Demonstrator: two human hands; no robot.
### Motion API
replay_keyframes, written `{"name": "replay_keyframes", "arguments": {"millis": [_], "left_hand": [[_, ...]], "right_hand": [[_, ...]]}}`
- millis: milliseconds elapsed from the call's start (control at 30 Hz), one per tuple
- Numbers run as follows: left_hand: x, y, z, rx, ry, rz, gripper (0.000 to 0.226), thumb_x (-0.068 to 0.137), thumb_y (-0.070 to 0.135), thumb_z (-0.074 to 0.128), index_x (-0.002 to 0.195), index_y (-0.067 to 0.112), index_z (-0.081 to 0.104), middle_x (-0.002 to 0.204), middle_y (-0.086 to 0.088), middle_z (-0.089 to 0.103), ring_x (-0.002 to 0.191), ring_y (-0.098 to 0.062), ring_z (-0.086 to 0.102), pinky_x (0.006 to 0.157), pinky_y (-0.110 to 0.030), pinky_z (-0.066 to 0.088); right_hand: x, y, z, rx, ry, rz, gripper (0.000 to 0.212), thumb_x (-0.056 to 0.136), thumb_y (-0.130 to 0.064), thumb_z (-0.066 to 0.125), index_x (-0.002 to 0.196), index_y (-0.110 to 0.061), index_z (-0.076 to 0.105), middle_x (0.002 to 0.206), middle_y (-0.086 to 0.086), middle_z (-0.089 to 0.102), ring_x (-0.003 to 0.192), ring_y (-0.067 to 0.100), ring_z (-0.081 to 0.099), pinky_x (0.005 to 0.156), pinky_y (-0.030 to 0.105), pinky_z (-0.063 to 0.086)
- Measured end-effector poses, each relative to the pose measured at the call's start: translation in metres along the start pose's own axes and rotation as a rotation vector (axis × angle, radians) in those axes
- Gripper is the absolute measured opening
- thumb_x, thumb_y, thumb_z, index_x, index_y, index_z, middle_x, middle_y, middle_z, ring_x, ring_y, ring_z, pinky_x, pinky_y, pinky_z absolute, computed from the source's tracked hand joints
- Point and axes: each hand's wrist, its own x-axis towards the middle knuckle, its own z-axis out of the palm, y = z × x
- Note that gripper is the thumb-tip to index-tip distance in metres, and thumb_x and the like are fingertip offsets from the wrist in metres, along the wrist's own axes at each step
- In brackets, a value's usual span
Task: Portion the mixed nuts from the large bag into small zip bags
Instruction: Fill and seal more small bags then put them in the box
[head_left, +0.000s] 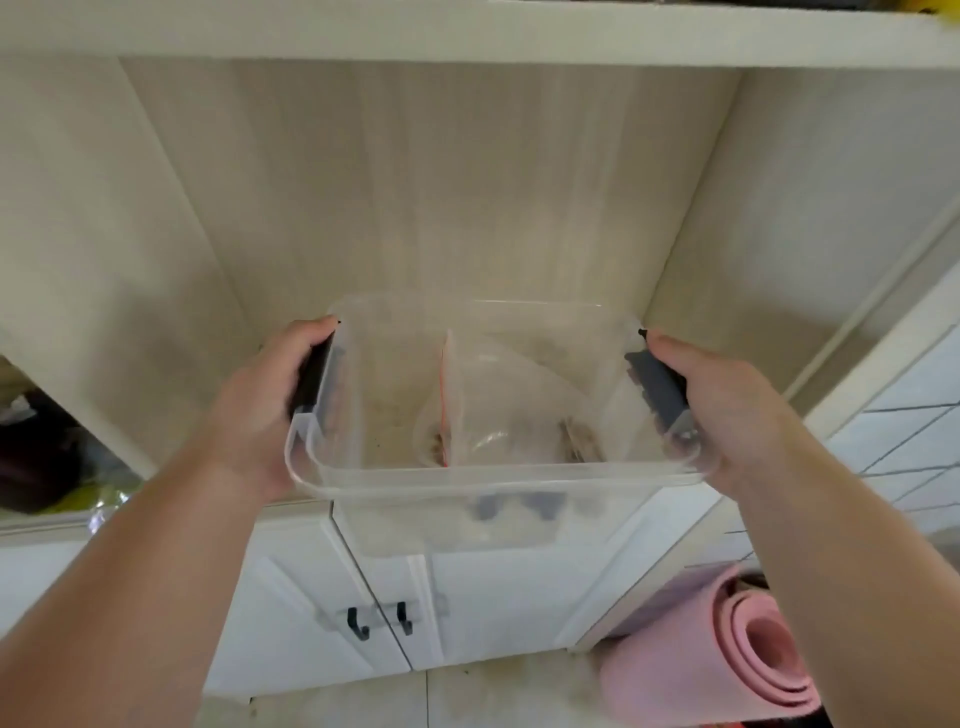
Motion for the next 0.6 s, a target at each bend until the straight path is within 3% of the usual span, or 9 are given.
{"name": "replay_keyframes", "arguments": {"millis": [233,300,400,500,600], "left_hand": [[0.026,-0.009,-0.003,-0.009,0.134,-0.029,0.036,0.101,0.033,0.055,0.069,0.017,0.057,0.049,0.004,0.052,0.035,-0.010,0.052,0.037,-0.013,0.041],[0.034,-0.010,-0.005,0.011,0.174,-0.014,0.036,0.100,0.035,0.058,0.068,0.018,0.056,0.050,0.003,0.050,0.035,-0.010,0.051,0.038,-0.013,0.040],[0.046,-0.007,-0.007,0.039,0.198,-0.025,0.035,0.096,0.040,0.062,0.070,0.019,0.057,0.052,0.002,0.048,0.037,-0.011,0.049,0.038,-0.015,0.040],[0.057,-0.001,-0.005,0.064,0.174,-0.037,0.033,0.097,0.041,0.061,0.074,0.018,0.059,0.053,0.002,0.052,0.038,-0.011,0.054,0.038,-0.016,0.043],[0.067,0.006,-0.002,0.097,0.178,-0.036,0.031,0.098,0.042,0.061,0.078,0.018,0.060,0.056,0.002,0.053,0.040,-0.011,0.055,0.039,-0.015,0.044]], "right_hand": [[0.036,-0.011,0.012,-0.034,-0.015,-0.020,0.036,0.086,-0.049,0.071,0.077,-0.014,0.073,0.053,-0.003,0.063,0.036,0.012,0.054,0.034,0.018,0.036],[0.050,-0.015,0.015,-0.105,-0.009,-0.038,0.045,0.077,-0.059,0.073,0.073,-0.014,0.077,0.059,-0.001,0.068,0.043,0.016,0.061,0.044,0.024,0.044],[0.069,-0.020,0.021,-0.170,0.007,-0.068,0.039,0.068,-0.068,0.071,0.070,-0.030,0.079,0.068,0.000,0.075,0.054,0.020,0.069,0.055,0.032,0.053],[0.087,-0.025,0.027,-0.198,0.001,-0.062,0.062,0.056,-0.075,0.067,0.084,-0.021,0.079,0.083,0.004,0.077,0.076,0.030,0.074,0.082,0.048,0.059],[0.100,-0.030,0.032,-0.230,0.005,-0.055,0.071,0.054,-0.077,0.062,0.094,-0.021,0.076,0.090,0.004,0.077,0.083,0.032,0.073,0.090,0.049,0.056]]}}
